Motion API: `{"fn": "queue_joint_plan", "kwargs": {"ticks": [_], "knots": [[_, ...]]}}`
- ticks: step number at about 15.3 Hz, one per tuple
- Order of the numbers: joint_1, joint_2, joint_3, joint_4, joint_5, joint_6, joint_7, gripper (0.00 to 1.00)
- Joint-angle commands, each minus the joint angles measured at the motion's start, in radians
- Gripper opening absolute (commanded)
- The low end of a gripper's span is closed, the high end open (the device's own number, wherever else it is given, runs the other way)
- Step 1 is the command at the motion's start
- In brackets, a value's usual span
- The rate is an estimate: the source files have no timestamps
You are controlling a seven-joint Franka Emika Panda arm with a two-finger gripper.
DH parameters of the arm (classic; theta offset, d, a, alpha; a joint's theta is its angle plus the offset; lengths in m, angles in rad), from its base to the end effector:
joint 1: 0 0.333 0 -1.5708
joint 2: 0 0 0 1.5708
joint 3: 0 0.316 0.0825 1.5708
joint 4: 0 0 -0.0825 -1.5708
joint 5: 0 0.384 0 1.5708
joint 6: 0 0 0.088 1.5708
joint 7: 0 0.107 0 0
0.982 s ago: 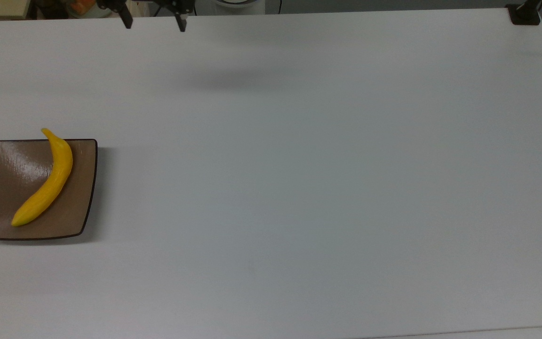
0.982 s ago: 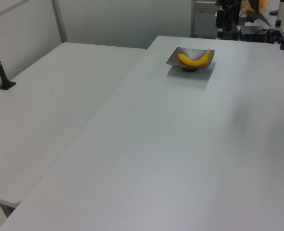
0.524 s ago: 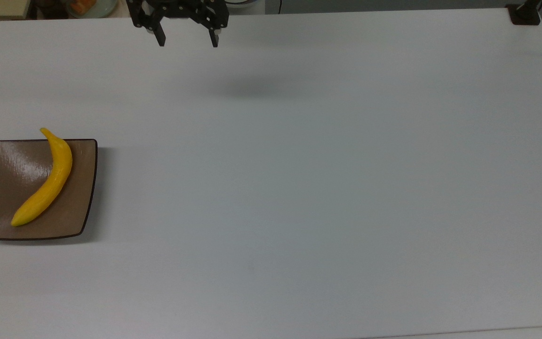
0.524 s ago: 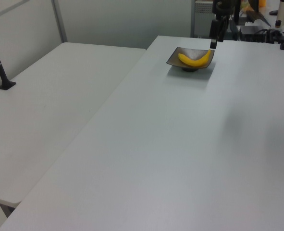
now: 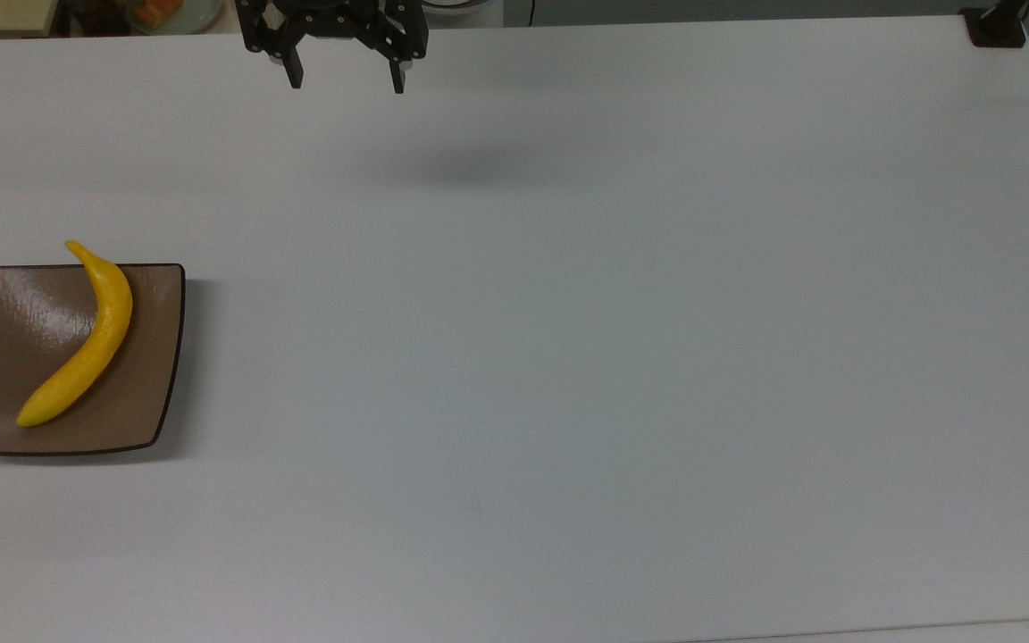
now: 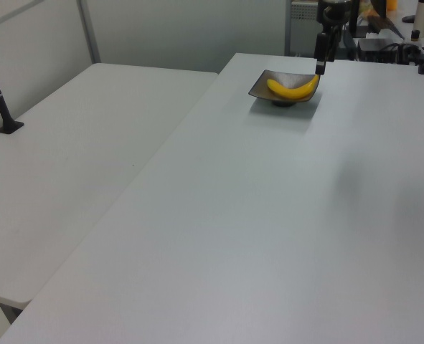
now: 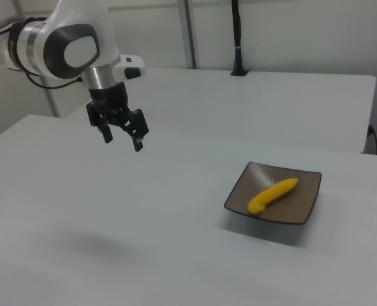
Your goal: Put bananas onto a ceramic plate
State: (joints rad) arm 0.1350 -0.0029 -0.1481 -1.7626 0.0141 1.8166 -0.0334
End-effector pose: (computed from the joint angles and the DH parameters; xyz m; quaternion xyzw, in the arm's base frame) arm 0.5682 -0.0064 0.5563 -0.9995 -0.0086 -0.0286 0.0064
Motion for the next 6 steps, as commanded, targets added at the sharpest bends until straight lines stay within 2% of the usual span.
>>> {"fn": "queue_joint_plan", "kwargs": {"ticks": [1,6], "knots": [[0.011,-0.022,-0.001,-0.028,-0.023,0.012,-0.003,1.0],[0.008,-0.029,-0.001,-0.029,-0.025,0.015,0.0,1.0]]}}
